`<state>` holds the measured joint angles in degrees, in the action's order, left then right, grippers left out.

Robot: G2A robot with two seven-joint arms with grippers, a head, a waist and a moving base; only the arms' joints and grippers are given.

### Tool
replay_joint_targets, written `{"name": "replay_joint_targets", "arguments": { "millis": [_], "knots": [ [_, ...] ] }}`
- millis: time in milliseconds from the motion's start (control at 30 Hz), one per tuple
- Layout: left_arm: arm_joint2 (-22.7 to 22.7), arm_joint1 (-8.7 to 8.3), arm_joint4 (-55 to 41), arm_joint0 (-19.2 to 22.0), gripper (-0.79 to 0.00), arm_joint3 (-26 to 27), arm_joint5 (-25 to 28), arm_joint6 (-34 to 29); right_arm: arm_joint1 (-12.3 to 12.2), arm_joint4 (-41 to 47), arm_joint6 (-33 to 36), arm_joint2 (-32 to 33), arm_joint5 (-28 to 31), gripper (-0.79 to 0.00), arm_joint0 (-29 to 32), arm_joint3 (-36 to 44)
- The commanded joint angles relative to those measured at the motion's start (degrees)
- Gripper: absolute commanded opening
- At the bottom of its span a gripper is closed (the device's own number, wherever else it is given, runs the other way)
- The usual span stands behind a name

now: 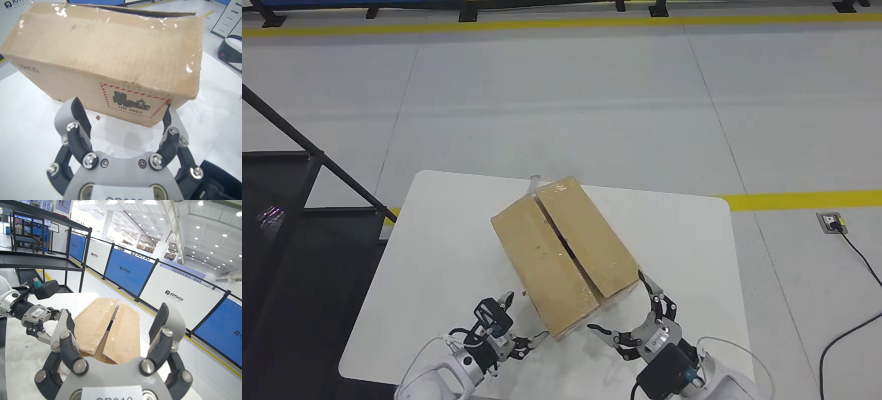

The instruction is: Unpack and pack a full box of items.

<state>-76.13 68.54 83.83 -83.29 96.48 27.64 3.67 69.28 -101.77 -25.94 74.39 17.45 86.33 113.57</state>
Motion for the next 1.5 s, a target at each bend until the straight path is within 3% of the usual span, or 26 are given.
{"name": "replay_joint_targets", "arguments": {
  "millis": [0, 700, 1233, 1333, 1467],
  "knots": [
    [0.86, 0.06, 0.1, 0.54, 0.0, -0.15, 0.28, -0.16, 0.0, 0.0, 0.0, 0.0, 0.0, 0.0, 0.0, 0.0],
    [6.58, 0.38, -1.2, 4.37, 0.0, -1.22, 3.78, -1.89, 0.0, 0.0, 0.0, 0.0, 0.0, 0.0, 0.0, 0.0],
    [10.57, 0.49, -4.13, 9.16, 0.0, -1.73, 10.81, -7.12, 0.33, 9.22, -5.47, 3.18, -8.7, 0.0, 3.51, -0.6],
    [8.45, -0.06, -4.54, 7.46, 0.0, 0.11, 11.94, -5.83, 0.29, 10.15, -6.04, 3.88, -8.3, 0.0, 3.5, -0.99],
    [0.58, -1.41, -6.7, 1.98, 0.0, 4.28, 12.39, -2.2, 0.25, 10.64, -6.1, 4.52, -7.9, 0.0, 3.2, -1.2]
  ]
}}
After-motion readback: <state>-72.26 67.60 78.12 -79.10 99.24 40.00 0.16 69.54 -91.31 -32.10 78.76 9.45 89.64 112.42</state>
